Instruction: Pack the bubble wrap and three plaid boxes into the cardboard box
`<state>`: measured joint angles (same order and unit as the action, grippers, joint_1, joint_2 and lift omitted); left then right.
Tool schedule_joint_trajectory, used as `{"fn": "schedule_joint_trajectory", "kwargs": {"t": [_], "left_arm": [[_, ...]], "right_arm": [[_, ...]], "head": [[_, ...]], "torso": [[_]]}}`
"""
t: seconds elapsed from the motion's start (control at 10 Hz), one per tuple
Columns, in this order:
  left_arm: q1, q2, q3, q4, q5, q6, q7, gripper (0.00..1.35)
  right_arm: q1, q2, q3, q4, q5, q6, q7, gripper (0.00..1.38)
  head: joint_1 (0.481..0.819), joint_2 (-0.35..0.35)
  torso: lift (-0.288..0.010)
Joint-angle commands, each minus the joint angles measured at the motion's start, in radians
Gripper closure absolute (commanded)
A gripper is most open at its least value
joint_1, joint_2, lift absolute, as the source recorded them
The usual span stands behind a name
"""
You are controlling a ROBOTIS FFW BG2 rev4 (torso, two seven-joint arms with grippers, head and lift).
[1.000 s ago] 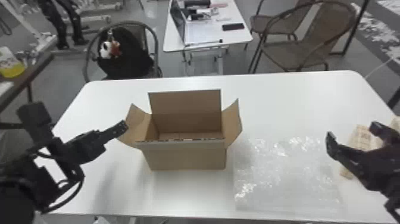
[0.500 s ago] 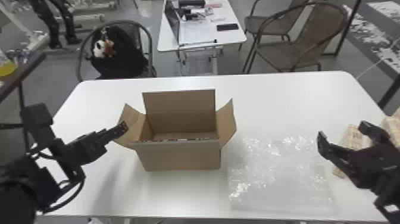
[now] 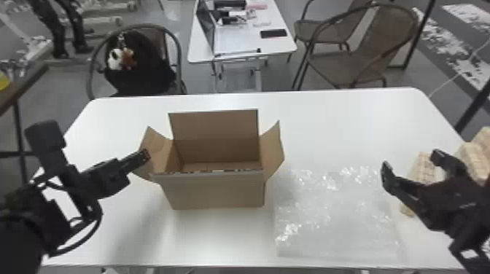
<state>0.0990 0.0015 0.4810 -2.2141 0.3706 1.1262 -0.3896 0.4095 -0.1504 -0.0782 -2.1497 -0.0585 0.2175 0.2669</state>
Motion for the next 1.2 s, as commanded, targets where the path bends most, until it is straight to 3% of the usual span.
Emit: {"fn": "schedule_joint_trajectory", "kwargs": {"t": [0.0,0.1,0.4,0.5,0.6,0.7,1.0,1.1], "left_arm": [[0.001,-0.004,0.001,-0.004,-0.013,-0.008,0.0,1.16],[0.004,-0.004,-0.001,-0.006,-0.018,-0.022,0.003,1.22],[0.005,-0.004,0.002,-0.009,-0.013,-0.029,0.006,1.22],[0.01,-0.004,0.007,-0.009,-0.013,-0.032,0.006,1.22],[0.013,-0.004,0.007,-0.009,-0.013,-0.032,0.008,1.22],[0.013,-0.004,0.002,-0.009,-0.015,-0.032,0.012,1.22],[0.022,-0.004,-0.002,-0.009,-0.016,-0.036,0.025,1.22],[0.022,-0.004,-0.004,-0.009,-0.016,-0.036,0.025,1.22]], "right_arm": [[0.0,-0.001,0.0,0.002,-0.003,-0.001,0.0,0.3],[0.0,-0.001,0.0,0.004,-0.004,-0.001,0.0,0.3],[-0.005,-0.005,0.008,0.027,-0.049,0.026,0.0,0.3],[-0.02,-0.026,0.035,0.028,-0.061,0.065,0.002,0.3],[-0.041,-0.048,0.067,0.01,-0.076,0.152,0.0,0.3],[-0.054,-0.052,0.081,-0.006,-0.093,0.257,-0.006,0.3],[-0.064,-0.052,0.1,0.004,-0.193,0.454,-0.109,0.3],[-0.097,-0.052,0.113,0.05,-0.244,0.49,-0.11,0.3]], "head": [[0.695,0.095],[0.695,0.096],[0.695,0.104],[0.695,0.107],[0.695,0.113],[0.695,0.128],[0.695,0.151],[0.695,0.153]], "torso": [[-0.148],[-0.148],[-0.148],[-0.148],[-0.148],[-0.148],[-0.148],[-0.148]]}}
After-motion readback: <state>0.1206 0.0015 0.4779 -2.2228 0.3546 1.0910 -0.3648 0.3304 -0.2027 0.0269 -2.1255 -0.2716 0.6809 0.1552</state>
